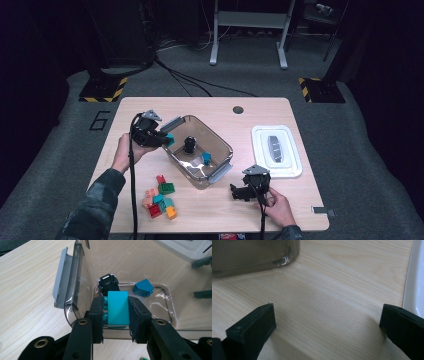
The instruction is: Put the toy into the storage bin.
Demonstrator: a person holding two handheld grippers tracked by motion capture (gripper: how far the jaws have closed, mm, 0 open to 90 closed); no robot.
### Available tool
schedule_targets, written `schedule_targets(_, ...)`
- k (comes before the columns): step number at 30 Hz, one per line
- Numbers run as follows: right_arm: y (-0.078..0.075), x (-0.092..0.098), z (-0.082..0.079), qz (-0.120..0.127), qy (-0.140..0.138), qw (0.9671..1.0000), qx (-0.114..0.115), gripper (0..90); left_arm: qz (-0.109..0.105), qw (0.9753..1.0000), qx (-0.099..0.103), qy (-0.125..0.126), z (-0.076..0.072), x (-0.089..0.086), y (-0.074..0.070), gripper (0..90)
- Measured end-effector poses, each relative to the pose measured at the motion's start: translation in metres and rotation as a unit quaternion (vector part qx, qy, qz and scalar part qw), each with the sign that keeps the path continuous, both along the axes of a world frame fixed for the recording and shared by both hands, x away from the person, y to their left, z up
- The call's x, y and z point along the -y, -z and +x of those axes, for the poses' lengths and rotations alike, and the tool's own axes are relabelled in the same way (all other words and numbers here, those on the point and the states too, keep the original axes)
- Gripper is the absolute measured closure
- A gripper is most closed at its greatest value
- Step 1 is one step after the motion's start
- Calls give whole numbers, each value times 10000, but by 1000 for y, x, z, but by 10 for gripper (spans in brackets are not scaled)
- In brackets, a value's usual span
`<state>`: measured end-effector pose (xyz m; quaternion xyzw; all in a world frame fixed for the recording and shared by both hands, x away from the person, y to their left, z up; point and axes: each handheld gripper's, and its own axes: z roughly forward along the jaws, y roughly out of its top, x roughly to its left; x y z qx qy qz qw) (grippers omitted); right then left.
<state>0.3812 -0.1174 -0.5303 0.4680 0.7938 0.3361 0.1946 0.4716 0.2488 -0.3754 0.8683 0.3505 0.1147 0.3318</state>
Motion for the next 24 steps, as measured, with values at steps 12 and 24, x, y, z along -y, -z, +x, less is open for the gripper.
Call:
schedule_targets(12,0,0,0,1,3,10000,-3,0,-14,10000,5,-95,-9,-12,-8,334)
schedule_targets(24,0,0,0,5,6,10000,-8,0,-159,9976,534,-401,-58,-54,-14,155)
